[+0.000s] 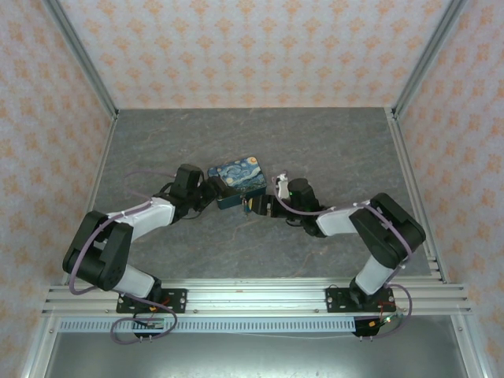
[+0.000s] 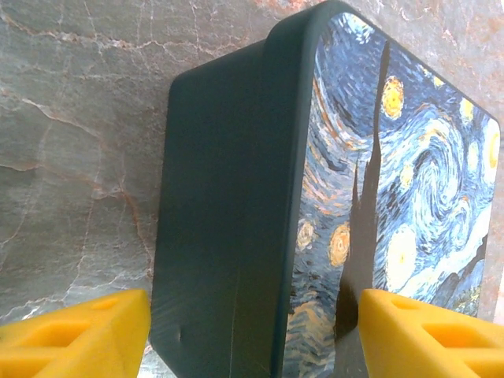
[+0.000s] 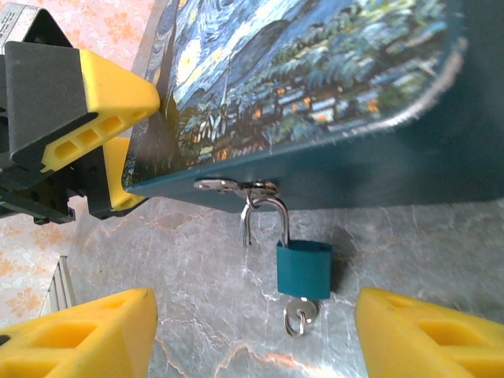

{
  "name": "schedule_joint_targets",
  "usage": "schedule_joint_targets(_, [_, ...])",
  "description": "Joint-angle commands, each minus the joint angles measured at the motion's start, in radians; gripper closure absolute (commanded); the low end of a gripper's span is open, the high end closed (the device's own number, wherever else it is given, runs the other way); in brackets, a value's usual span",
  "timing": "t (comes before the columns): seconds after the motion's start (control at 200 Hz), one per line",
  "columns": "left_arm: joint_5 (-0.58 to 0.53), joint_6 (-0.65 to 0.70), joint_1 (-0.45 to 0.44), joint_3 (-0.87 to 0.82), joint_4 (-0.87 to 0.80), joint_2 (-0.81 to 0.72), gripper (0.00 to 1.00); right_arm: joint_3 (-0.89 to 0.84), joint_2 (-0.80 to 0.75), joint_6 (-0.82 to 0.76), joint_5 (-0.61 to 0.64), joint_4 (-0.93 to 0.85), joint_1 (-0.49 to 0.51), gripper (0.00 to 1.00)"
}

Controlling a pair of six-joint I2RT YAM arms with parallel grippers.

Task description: Unlock a padlock with a key

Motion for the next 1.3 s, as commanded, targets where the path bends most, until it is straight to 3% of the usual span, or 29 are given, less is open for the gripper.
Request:
schedule_joint_targets(0.0, [-0.006,0.014,-0.022,-0.046,-0.056,0.012,0.31,0.047,0.044,-0.046,-0.044,0.06,-0.003,0.33])
schedule_joint_targets(0.29, [-0.03,0.001,-0.079,-0.046,-0.059,0.036,0.38,0.088,0.163,-0.04,-0.075,0.163,-0.004,0.34])
schedule_joint_targets(0.585, [-0.034,-0.007,-0.106,-0.022,-0.054,0.085,0.46,0.124,0.208,-0.102,-0.105,0.139,-0.003,0.35])
schedule_joint_targets(0.906, [-0.043,-0.013,-0.109,-0.018,-0.053,0.093,0.46,0.08,0.188,-0.111,-0.095,0.137,-0.003,0.49])
schedule_joint_targets(1.296, [-0.044,-0.012,-0.109,-0.015,-0.057,0.093,0.47,0.083,0.154,-0.14,-0.073,0.07,-0.004,0.75])
